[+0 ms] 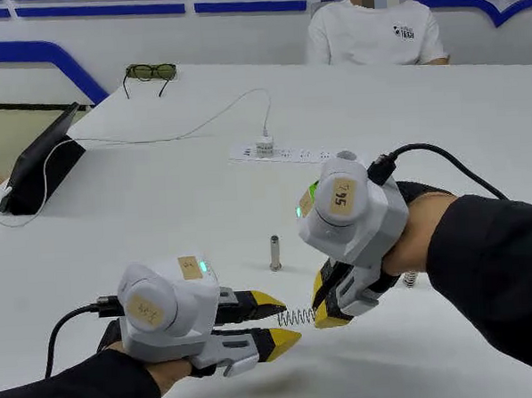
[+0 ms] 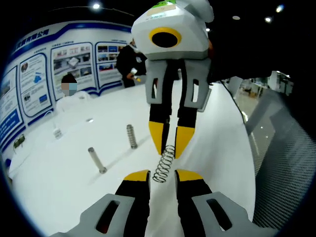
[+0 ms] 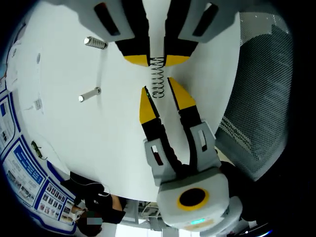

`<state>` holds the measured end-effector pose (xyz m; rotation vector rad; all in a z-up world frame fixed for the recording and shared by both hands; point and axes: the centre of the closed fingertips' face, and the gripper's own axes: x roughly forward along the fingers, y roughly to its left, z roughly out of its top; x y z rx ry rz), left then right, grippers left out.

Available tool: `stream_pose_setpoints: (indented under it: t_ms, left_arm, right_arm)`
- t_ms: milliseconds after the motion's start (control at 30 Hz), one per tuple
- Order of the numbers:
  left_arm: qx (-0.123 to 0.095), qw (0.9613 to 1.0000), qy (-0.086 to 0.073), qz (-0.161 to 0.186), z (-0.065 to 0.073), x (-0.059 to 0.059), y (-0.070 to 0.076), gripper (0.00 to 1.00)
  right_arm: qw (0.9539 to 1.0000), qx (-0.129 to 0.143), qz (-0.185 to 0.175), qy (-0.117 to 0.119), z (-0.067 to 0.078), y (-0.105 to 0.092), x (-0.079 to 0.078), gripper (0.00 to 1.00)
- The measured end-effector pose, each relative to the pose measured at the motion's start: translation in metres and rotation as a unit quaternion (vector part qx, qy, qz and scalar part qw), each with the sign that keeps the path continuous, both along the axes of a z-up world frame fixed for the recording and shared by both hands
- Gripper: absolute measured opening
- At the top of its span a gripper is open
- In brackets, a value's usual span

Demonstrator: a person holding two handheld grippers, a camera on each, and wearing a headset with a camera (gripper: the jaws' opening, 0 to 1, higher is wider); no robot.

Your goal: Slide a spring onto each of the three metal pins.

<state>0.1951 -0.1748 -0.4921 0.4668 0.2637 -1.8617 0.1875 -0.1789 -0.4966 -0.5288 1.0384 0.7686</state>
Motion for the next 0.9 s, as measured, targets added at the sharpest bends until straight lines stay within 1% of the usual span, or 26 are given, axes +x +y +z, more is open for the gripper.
stream_pose_setpoints:
  t_ms: [200, 333, 533, 667, 900]
  left_arm:
    - [-0.002, 0.9999, -0.005, -0.009, 0.000, -0.004, 0.000, 0.14]
    - [-0.002, 0.9999, -0.006, -0.014, -0.001, -0.006, 0.001, 0.13]
    - [0.001, 0.9998, -0.001, -0.021, -0.002, -0.008, 0.002, 0.11]
    - [0.004, 0.9997, -0.001, -0.025, -0.002, -0.010, 0.002, 0.11]
    - [0.008, 0.9995, 0.005, -0.030, -0.003, -0.013, 0.001, 0.10]
  right_arm:
    - [0.9999, -0.005, 0.011, 0.005, -0.001, 0.001, -0.004, 0.11]
    - [0.9998, -0.004, 0.017, 0.004, 0.000, 0.002, -0.005, 0.11]
    - [0.9997, -0.003, 0.025, 0.001, 0.001, 0.001, -0.006, 0.12]
    - [0.9996, -0.003, 0.027, 0.002, 0.000, 0.001, -0.007, 0.12]
    - [0.9996, -0.005, 0.029, 0.004, 0.000, -0.001, -0.009, 0.12]
